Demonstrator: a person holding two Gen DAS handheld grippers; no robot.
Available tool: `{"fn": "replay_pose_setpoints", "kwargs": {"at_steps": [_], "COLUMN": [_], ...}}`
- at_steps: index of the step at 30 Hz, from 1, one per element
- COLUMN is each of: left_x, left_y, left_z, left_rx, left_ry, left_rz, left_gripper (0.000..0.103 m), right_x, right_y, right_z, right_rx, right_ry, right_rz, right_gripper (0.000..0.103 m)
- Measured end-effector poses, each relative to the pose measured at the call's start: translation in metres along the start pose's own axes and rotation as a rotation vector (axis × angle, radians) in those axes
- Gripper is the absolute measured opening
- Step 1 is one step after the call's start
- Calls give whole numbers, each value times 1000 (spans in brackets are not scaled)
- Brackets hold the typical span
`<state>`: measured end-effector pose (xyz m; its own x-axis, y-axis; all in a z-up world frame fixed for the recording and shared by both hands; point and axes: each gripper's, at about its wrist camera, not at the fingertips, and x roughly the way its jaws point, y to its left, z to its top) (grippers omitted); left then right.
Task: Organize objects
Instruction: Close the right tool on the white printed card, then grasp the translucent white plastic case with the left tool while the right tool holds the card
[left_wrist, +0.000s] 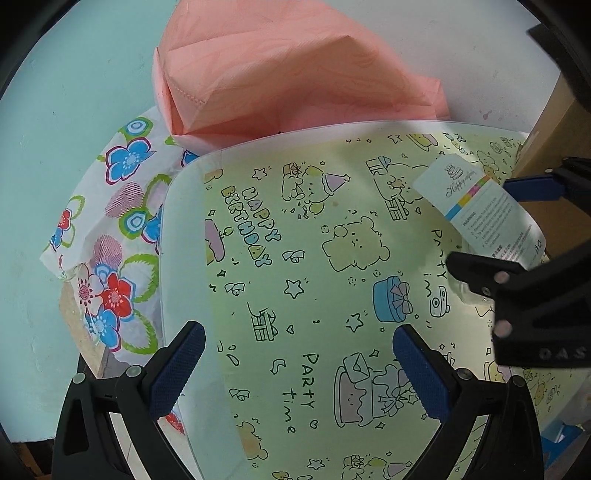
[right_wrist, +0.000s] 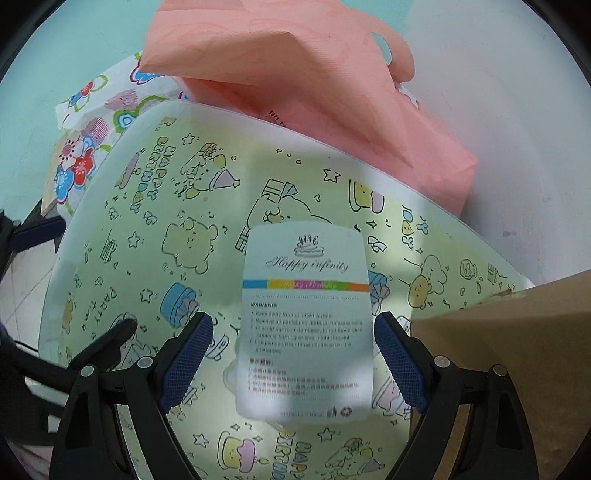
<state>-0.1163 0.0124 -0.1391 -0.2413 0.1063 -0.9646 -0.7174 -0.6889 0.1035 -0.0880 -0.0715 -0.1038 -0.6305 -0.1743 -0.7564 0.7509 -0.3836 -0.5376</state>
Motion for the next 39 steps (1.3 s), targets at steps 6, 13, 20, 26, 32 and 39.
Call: {"fn": "replay_pose_setpoints", "kwargs": {"at_steps": [6, 13, 20, 26, 32, 39], "left_x": [1, 1, 1, -3, -15, -24], "left_y": [0, -1, 0, -5, -21, -49], "left_z": [-2, -3, -4, -5, -8, -11], "left_rx": [0, 5, 6, 12, 39, 104], "left_ry": [8, 11, 11, 16, 6, -7], "left_rz": [-10, -14, -16, -36, -47, -59], "left_gripper": [102, 102, 102, 102, 102, 102], "right_x": [6, 11, 10, -9, -36, -63], "right_y": [2, 2, 8, 16, 15, 9], "right_z": [5, 6, 0, -11, -25, -51], "right_rx": [-13, -20, -37, -49, -35, -8], "right_ry": [-8, 3, 5, -12, -40, -42], "right_rz": [-24, -48, -53, -47, -66, -70], "right_gripper": [88, 74, 68, 67, 67, 67]}}
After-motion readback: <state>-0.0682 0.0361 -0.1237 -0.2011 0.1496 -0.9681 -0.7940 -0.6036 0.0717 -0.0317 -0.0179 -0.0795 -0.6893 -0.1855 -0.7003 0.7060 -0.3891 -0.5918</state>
